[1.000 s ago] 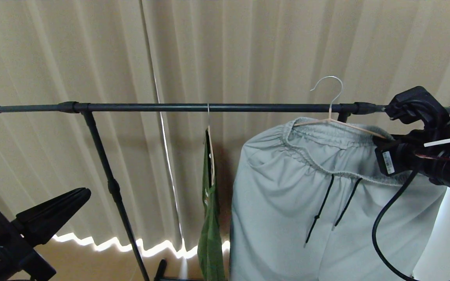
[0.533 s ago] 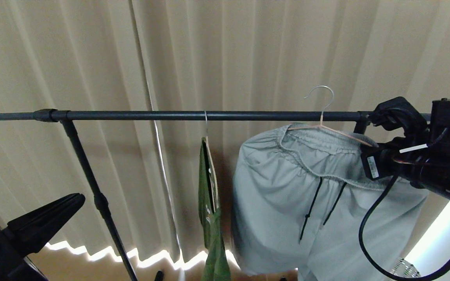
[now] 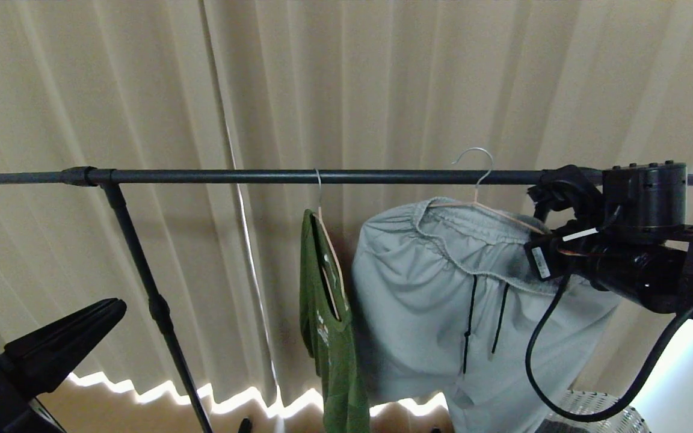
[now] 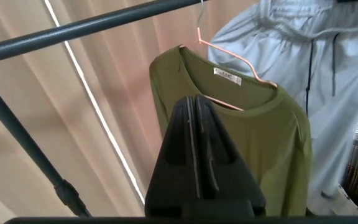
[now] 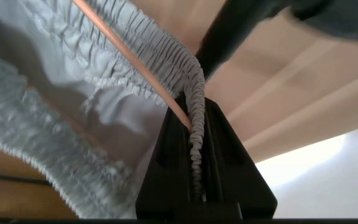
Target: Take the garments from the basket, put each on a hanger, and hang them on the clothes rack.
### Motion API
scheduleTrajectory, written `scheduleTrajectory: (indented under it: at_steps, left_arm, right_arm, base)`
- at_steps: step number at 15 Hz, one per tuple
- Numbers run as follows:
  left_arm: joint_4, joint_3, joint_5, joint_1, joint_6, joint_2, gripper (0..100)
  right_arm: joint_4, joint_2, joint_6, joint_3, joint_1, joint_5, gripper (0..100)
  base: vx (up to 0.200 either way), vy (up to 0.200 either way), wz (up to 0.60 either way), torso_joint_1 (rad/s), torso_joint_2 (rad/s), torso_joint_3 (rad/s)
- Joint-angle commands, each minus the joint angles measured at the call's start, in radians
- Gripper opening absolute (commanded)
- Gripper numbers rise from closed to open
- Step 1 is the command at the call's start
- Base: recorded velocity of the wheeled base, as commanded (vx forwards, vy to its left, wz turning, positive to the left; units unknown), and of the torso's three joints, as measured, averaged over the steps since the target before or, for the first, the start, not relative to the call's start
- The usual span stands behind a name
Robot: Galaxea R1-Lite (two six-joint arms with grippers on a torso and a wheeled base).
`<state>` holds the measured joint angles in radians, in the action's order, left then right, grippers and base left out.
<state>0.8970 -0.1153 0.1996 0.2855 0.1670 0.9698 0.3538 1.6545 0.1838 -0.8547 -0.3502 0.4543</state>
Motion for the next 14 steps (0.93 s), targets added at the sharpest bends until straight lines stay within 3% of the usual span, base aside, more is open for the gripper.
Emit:
scheduleTrajectory:
  at_steps: [1, 8, 9, 12, 14]
  left_arm:
    - [0.000, 0.000, 0.000, 0.000, 0.000, 0.003, 0]
    - [-0.023, 0.000, 0.000, 0.000, 0.000, 0.006, 0]
    - [-0.024, 0.000, 0.000, 0.000, 0.000, 0.006, 0]
    - [-0.023, -0.003, -0.002, 0.000, -0.001, 0.006, 0]
    - [-0.024, -0.003, -0.002, -0.002, -0.003, 0.007, 0]
  right_arm:
    - [0.001, 0.024, -0.001, 0.009, -0.036, 0.000, 0]
    - [0.011, 0.010, -0.001, 0.045, -0.107, 0.000, 0]
    - [0.011, 0.010, -0.001, 0.045, -0.110, 0.000, 100]
    - [0.013, -0.009, -0.006, 0.051, -0.142, -0.009, 100]
    - [0.013, -0.028, -0.050, 0.069, -0.173, -0.019, 100]
  base:
    - [0.000, 0.000, 0.00, 0.000, 0.00, 0.000]
    - [0.000, 0.000, 0.00, 0.000, 0.00, 0.000]
    - [0.000, 0.000, 0.00, 0.000, 0.00, 0.000]
    - [0.000, 0.000, 0.00, 0.000, 0.00, 0.000]
    - [0.000, 0.000, 0.00, 0.000, 0.00, 0.000]
